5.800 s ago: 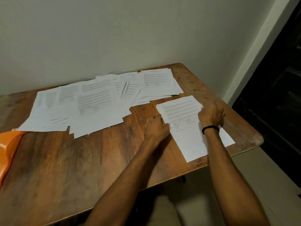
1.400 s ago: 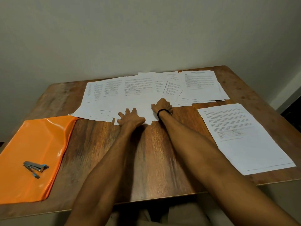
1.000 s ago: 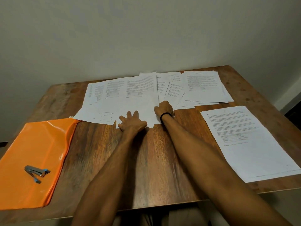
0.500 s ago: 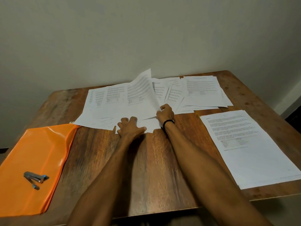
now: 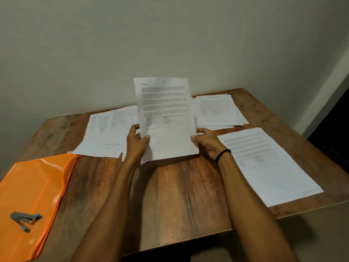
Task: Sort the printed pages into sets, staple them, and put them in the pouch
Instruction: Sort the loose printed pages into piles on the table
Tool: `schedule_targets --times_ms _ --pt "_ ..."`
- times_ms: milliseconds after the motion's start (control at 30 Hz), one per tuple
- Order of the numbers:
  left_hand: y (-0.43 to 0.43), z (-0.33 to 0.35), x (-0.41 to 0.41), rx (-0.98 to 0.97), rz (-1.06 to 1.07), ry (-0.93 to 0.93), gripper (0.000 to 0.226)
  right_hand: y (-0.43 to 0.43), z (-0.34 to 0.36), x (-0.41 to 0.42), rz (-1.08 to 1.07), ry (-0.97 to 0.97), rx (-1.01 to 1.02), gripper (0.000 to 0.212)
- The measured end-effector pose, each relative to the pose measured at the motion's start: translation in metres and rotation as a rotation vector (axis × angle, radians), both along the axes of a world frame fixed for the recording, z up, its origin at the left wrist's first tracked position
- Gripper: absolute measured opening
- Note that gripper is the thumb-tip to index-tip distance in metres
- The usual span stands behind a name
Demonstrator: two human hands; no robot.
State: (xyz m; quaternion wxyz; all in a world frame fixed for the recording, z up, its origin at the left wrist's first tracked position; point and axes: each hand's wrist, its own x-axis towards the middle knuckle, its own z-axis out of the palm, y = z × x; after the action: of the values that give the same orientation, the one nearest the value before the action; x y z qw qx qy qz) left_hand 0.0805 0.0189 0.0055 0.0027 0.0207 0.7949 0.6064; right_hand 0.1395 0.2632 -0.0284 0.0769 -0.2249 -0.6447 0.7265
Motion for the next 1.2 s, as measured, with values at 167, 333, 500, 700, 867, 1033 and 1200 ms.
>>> schedule_targets --times_ms 167,333,500,700,867,1033,1200 --pt "0.041 0.002 0.033 0.013 -0.143 -0.023 0.044 0.027 0.028 0.024 -0.184 0.091 0.115 0.021" --pt "0.101 0.0 0.086 0.049 -0.242 -0.121 0.042 0.075 0.049 0.068 -0.322 -0.117 0.641 0.041" --pt "0.16 -0.018 0.141 -0.109 -0.459 -0.089 0.035 0.132 0.039 0.117 -0.505 -0.42 0.884 0.026" --pt "0.201 -0.03 0.168 -0.165 -0.635 -0.171 0.036 0.158 0.017 0.147 -0.586 -0.508 0.911 0.021" --pt "0.206 -0.035 0.17 -0.456 -0.665 -0.003 0.032 0.159 -0.004 0.148 -0.563 -0.597 0.945 0.02" --pt "0.207 -0.038 0.158 -0.695 -0.661 0.078 0.067 0.157 -0.013 0.148 -0.592 -0.724 0.948 0.031" --pt "0.203 -0.039 0.151 -0.729 -0.716 0.038 0.05 0.152 -0.007 0.144 -0.613 -0.766 0.956 0.034"
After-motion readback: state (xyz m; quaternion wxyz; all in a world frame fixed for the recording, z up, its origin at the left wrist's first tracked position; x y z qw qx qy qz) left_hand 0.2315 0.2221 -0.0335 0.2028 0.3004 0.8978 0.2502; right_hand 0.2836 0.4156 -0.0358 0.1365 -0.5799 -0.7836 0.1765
